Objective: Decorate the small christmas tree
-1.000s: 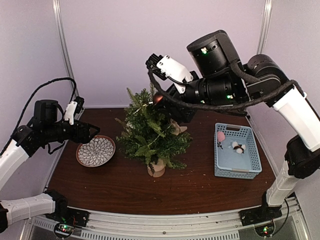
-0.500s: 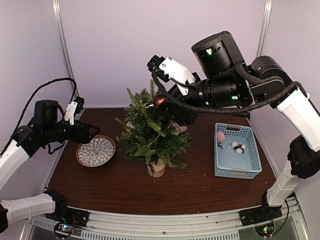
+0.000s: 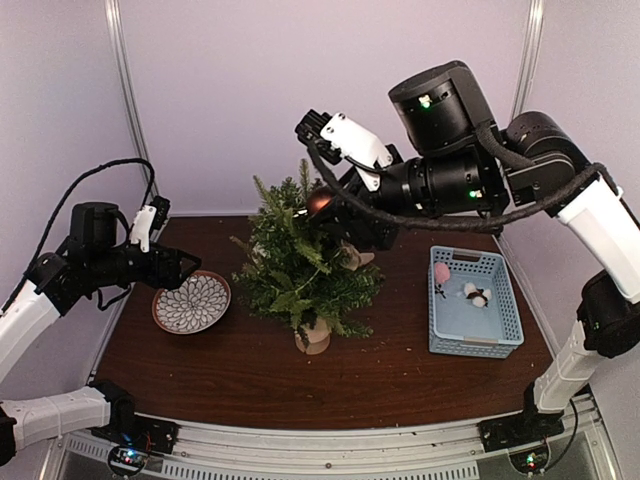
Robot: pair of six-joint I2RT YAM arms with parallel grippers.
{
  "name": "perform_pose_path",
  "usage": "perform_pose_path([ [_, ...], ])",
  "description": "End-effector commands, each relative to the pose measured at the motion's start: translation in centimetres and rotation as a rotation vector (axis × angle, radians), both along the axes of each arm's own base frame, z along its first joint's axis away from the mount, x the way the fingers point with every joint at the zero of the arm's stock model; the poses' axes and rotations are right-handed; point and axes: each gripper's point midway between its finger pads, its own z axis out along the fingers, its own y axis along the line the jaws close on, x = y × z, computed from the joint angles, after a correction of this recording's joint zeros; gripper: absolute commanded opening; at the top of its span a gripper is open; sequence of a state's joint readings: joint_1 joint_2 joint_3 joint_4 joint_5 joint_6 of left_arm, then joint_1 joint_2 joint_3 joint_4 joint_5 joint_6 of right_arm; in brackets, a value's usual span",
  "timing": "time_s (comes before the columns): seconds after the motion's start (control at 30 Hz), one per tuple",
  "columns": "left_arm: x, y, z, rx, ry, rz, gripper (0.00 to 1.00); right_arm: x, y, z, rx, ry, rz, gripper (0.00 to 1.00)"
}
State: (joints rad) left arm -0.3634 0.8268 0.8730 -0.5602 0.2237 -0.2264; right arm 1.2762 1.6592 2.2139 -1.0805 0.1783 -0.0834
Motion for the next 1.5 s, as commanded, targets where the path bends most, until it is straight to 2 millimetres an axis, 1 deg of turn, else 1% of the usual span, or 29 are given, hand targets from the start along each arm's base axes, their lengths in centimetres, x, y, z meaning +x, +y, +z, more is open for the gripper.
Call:
perform_pose_path([
  [0.0, 0.7, 0.1, 0.9, -0.015, -0.044, 0.015, 0.86, 0.2, -0.1, -1.6, -0.056, 0.01, 0.0, 0.27],
  [0.13, 0.7, 0.1, 1.1, -0.01, -0.048, 0.015, 0.86, 0.2, -0.2, -2.6, -0.085, 0.019, -0.002, 0.28],
  [0.27, 0.8, 0.1, 1.1, -0.006, -0.048, 0.015, 0.86, 0.2, -0.3, -2.6, -0.085, 0.016, -0.006, 0.31],
  [0.43, 0.9, 0.1, 1.2, -0.005, -0.048, 0.015, 0.86, 0.2, -0.4, -2.7, -0.087, 0.016, -0.01, 0.39],
  [0.47, 0.9, 0.1, 1.2, -0.005, -0.047, 0.014, 0.86, 0.2, -0.4, -2.7, -0.087, 0.017, -0.009, 0.43],
  [0.5, 1.0, 0.1, 1.3, -0.005, -0.05, 0.013, 0.86, 0.2, -0.5, -2.6, -0.085, 0.016, -0.009, 0.48],
  [0.8, 1.3, 0.0, 1.5, -0.001, -0.051, 0.013, 0.86, -0.1, -1.2, -1.4, -0.034, 0.005, -0.011, 0.67],
  [1.0, 1.5, -0.1, 1.5, 0.002, -0.05, 0.009, 0.86, -0.5, -1.8, -1.1, 0.002, 0.019, -0.008, 0.7],
  [1.07, 1.5, -0.1, 1.6, 0.002, -0.051, 0.013, 0.86, -0.6, -2.1, -0.6, 0.025, 0.022, -0.017, 0.7],
  [1.2, 1.6, 0.1, 1.6, 0.0, -0.044, 0.032, 0.88, -0.3, -3.7, 0.4, 0.074, 0.024, -0.066, 0.73],
  [1.27, 1.7, 0.4, 1.6, 0.0, -0.038, 0.05, 0.9, 0.0, -4.6, 0.7, 0.09, 0.021, -0.095, 0.74],
  [1.33, 1.8, 0.6, 1.7, -0.003, -0.033, 0.067, 0.91, 0.6, -5.7, 0.8, 0.121, 0.056, -0.151, 0.75],
  [1.4, 1.8, 0.6, 1.7, -0.009, -0.025, 0.076, 0.92, 1.2, -7.0, 0.7, 0.143, 0.076, -0.197, 0.76],
  [1.47, 1.9, 0.7, 1.8, -0.013, -0.014, 0.086, 0.92, 1.8, -8.9, 0.9, 0.184, 0.099, -0.254, 0.77],
])
